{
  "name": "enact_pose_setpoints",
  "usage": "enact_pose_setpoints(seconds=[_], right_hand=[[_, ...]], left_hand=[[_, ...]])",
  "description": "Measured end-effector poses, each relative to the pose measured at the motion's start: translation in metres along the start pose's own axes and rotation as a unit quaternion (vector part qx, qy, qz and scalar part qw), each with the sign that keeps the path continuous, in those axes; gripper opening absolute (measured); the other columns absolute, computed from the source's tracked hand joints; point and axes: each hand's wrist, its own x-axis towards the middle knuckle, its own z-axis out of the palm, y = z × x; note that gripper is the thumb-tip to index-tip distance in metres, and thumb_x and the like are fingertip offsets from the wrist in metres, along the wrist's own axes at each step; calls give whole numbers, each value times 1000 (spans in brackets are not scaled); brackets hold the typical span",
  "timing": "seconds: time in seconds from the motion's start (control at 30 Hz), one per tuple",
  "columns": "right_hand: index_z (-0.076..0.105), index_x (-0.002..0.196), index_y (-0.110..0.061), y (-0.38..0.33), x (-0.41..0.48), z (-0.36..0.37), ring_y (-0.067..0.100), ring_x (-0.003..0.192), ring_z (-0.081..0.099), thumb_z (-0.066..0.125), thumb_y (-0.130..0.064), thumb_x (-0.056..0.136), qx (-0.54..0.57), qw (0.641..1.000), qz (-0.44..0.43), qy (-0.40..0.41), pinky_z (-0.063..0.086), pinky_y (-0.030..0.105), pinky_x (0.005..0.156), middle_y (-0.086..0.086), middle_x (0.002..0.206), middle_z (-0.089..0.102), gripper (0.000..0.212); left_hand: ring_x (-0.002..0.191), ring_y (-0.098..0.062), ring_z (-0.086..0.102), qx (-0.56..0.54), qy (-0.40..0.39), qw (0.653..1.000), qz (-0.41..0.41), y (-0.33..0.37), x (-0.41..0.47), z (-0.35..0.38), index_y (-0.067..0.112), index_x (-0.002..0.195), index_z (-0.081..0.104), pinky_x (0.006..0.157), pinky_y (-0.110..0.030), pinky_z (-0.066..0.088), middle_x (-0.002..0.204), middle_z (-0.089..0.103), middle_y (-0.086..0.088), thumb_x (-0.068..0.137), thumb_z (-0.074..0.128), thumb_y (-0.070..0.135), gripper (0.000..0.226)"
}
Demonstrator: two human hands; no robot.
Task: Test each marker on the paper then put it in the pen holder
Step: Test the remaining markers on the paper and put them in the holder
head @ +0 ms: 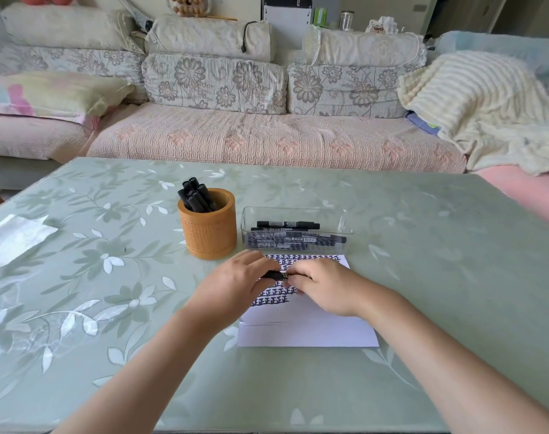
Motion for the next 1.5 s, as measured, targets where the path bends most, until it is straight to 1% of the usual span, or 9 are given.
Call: enact_pose_setpoints(seconds=[0.27,0.4,0.57,0.77,0.93,1.1,1.27,1.37,1.5], right_hand=[[59,81,-18,10,0,-1,13,61,43,52,-33,99,-5,1000,-25,12,35,32,60,0,68,54,24],[68,106,-27,17,5,2,16,77,51,57,-28,96,-113,982,-111,104,42,34,68,-6,75,52,16],[71,104,-23,17,4,5,22,75,56,58,-30,90,-222,934,-191,204,33,26,61,-4,77,61,19],[59,75,-22,15,2,2,13,61,46,49,-36,99,1,997,-48,58,41,35,65,-7,60,51,30],[70,95,-25,29,-6,-16,0,66,53,54,-29,99,3,995,-31,98,42,31,68,-19,66,60,18],[61,132,-16,36,-3,-8,-6,80,50,47,-20,102,17,994,3,104,33,4,72,-22,90,56,33],[35,149,-40,29,1,3,1,72,47,46,-12,100,36,993,-26,106,37,19,73,-11,92,53,57],[45,126,-59,27,-1,6,7,60,50,48,-8,97,114,985,-52,121,46,25,69,-6,92,55,58],[68,103,-36,24,-1,6,20,59,62,36,6,94,223,964,-41,138,45,28,56,2,103,58,54]], left_hand=[[76,-13,54,40,-35,999,3,1,7,3,19,100,66,62,-22,38,81,60,6,95,54,29,16],[70,-14,50,-28,-50,995,-76,4,7,-1,20,100,67,61,-31,39,78,59,4,98,52,28,17],[71,-13,54,-68,-58,993,-82,-1,7,-3,18,100,69,68,-33,44,80,63,2,99,52,27,19],[74,-9,53,-3,-37,999,-31,-12,3,-9,16,96,70,67,-21,41,79,61,7,92,60,25,14],[76,-2,50,-22,-34,991,-130,-39,-14,-18,22,97,71,67,-20,37,83,55,16,97,55,26,17],[81,-14,49,49,-7,988,-148,-48,-26,-9,23,109,70,67,-26,38,87,47,10,97,54,24,20],[90,-20,53,86,4,982,-168,-52,-32,-1,27,106,71,75,-32,44,93,59,9,90,66,25,17],[92,-18,51,85,-1,981,-173,-51,-32,-1,28,106,69,75,-32,44,94,58,11,90,64,29,16],[102,-16,48,76,-13,978,-192,-51,-35,1,30,116,64,83,-37,47,105,57,11,95,53,42,27]])
